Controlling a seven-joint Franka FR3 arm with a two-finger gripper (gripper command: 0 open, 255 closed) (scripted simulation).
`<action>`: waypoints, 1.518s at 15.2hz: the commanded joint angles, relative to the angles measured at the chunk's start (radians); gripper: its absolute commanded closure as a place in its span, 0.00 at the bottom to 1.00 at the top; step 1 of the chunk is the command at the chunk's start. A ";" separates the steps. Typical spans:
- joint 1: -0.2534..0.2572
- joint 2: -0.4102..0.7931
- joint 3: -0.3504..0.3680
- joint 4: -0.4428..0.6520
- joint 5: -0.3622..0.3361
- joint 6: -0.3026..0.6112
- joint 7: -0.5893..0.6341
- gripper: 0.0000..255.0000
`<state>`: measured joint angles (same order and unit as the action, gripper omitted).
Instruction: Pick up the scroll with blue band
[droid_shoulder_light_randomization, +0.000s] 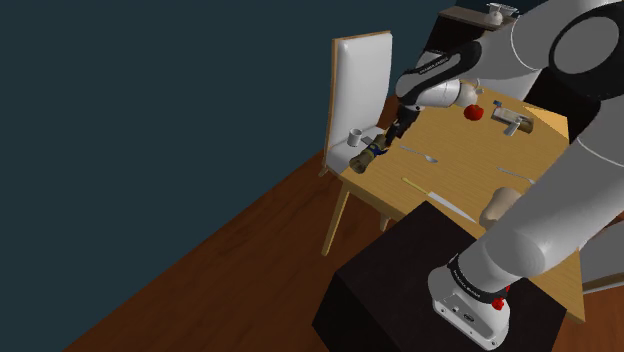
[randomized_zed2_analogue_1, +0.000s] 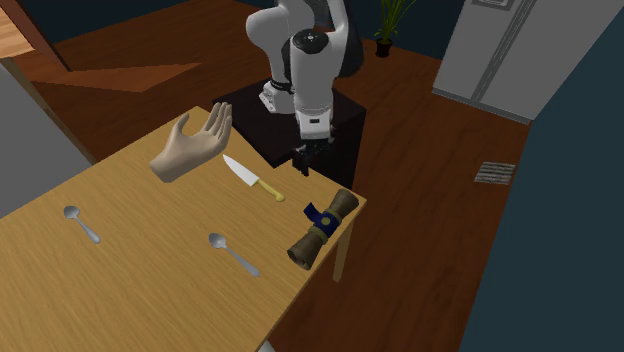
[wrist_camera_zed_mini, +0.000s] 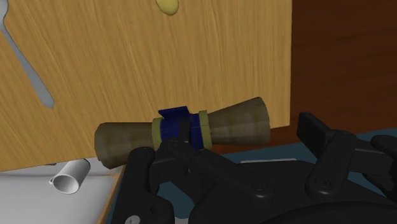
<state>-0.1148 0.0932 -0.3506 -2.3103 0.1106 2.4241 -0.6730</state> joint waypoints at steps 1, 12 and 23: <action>-0.022 0.081 -0.004 0.051 0.051 0.018 -0.068 0.00; -0.122 0.367 0.053 0.234 0.200 0.091 -0.230 0.00; -0.130 0.398 0.065 0.239 0.216 0.114 -0.242 1.00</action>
<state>-0.2450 0.4893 -0.2857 -2.0717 0.3266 2.5369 -0.9152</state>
